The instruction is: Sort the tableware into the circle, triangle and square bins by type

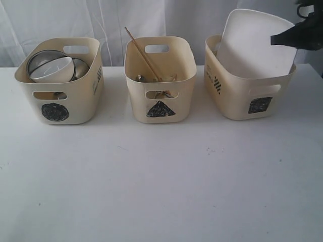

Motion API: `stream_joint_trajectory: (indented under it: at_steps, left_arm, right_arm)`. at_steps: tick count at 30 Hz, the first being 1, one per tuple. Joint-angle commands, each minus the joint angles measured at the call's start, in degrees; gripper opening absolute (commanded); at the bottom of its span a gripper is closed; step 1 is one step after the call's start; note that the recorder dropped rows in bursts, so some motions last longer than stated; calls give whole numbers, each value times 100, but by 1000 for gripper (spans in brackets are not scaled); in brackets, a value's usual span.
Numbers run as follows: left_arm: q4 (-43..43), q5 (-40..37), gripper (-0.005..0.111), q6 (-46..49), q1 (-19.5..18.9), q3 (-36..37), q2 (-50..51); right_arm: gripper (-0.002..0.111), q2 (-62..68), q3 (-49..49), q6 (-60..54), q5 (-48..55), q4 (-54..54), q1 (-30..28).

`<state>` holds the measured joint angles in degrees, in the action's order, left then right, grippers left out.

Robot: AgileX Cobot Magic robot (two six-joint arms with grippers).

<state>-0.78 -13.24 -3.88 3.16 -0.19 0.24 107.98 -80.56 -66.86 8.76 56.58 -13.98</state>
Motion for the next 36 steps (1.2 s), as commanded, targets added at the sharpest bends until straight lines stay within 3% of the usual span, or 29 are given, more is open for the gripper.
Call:
stream_joint_trajectory:
  at_steps: [1, 5, 8, 15, 24, 26, 28, 30, 31, 36]
  left_arm:
    - [-60, 2, 0, -14, 35, 19, -24]
    - [-60, 2, 0, -14, 35, 19, -24]
    - [-60, 2, 0, -14, 35, 19, -24]
    - [-60, 2, 0, -14, 35, 19, -24]
    - [-60, 2, 0, -14, 35, 19, -24]
    - [-60, 2, 0, -14, 35, 19, -24]
    - [-60, 2, 0, -14, 35, 19, -24]
    - [-60, 2, 0, -14, 35, 19, -24]
    - [-60, 2, 0, -14, 35, 19, -24]
    - [-60, 2, 0, -14, 35, 19, -24]
  right_arm:
    - [10, -46, 44, 591, 863, -15, 26]
    - [31, -46, 44, 1111, 1239, -15, 26]
    - [39, -46, 44, 1184, 1294, -15, 26]
    - [39, -332, 1, 1197, 1307, -14, 26]
    - [39, -1744, -10, 1206, 1326, -130, 26]
    - [35, -2080, -10, 1244, 1675, -185, 26]
    - [23, -2384, 15, 1706, 2112, -372, 26]
    - [4, -2711, 133, 2235, 2454, -650, 26]
    - [0, -2845, 215, 2379, 2481, -703, 26]
    - [0, -3567, 774, 2820, 2256, -866, 26]
